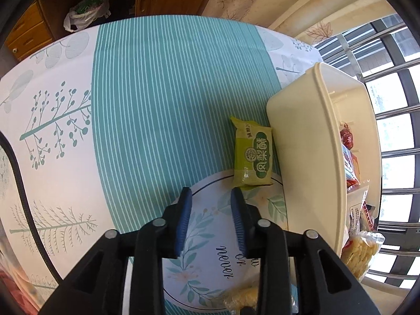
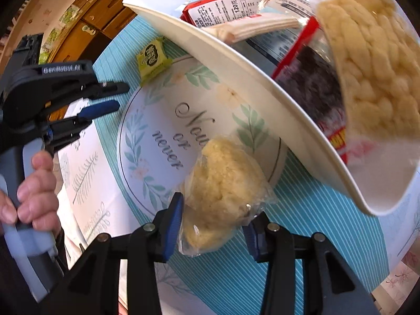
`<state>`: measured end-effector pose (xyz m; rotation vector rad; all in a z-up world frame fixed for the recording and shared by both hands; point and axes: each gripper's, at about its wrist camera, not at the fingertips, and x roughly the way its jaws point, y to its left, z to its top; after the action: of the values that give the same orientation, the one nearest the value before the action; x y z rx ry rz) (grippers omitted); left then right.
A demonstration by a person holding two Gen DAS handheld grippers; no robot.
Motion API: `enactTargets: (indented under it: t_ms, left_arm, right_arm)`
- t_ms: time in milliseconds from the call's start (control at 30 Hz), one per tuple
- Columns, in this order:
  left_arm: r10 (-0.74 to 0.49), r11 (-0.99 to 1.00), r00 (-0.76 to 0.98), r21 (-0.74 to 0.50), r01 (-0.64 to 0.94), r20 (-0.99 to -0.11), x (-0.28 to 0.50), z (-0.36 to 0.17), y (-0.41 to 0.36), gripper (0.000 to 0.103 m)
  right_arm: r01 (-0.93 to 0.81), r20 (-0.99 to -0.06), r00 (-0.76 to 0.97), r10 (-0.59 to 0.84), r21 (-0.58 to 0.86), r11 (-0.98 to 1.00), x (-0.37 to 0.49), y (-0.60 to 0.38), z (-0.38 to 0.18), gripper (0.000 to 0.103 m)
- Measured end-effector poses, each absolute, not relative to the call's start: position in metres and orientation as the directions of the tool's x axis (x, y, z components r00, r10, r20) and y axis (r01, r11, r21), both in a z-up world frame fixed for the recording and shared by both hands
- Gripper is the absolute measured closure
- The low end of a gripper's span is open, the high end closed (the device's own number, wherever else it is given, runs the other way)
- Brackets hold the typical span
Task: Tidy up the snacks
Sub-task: 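Grasp the yellow-green pack with the left tool while the right tool grasps the rice-cake bag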
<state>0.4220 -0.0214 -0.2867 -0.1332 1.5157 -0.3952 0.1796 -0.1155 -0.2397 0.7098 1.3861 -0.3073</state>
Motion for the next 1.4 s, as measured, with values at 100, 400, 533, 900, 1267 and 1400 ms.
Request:
enactTargets:
  t_ms: [100, 400, 533, 900, 1267, 1400]
  left_arm:
    - [-0.345, 0.923, 0.028, -0.334, 0.191, -0.938, 0.420, -0.283, -0.026, 0.065]
    - [-0.339, 0.917, 0.048, -0.318, 0.242, -0.940, 0.421, -0.288, -0.043, 0.050]
    - [-0.337, 0.913, 0.033, -0.318, 0.255, -0.941, 0.423, -0.294, -0.052, 0.046]
    - [-0.283, 0.922, 0.057, -0.255, 0.292, -0.957, 0.433, -0.297, -0.081, 0.042]
    - [-0.217, 0.928, 0.138, -0.161, 0.336, -0.966, 0.432, -0.296, -0.089, 0.043]
    - [-0.222, 0.908, 0.183, -0.134, 0.397, -0.958, 0.417, -0.295, -0.088, 0.058]
  right_arm:
    - [0.562, -0.957, 0.184, 0.224, 0.289, 0.775, 0.172, -0.116, -0.238, 0.061]
    - [0.483, -0.939, 0.222, 0.264, 0.341, 0.806, 0.166, -0.107, -0.231, 0.061]
    - [0.449, -0.938, 0.234, 0.257, 0.339, 0.827, 0.169, -0.107, -0.226, 0.061]
    - [0.307, -0.938, 0.223, 0.265, 0.326, 0.894, 0.175, -0.096, -0.217, 0.061]
    - [0.316, -0.957, 0.196, 0.214, 0.268, 0.910, 0.167, -0.119, -0.198, 0.061]
    - [0.337, -0.966, 0.185, 0.179, 0.233, 0.912, 0.162, -0.126, -0.191, 0.061]
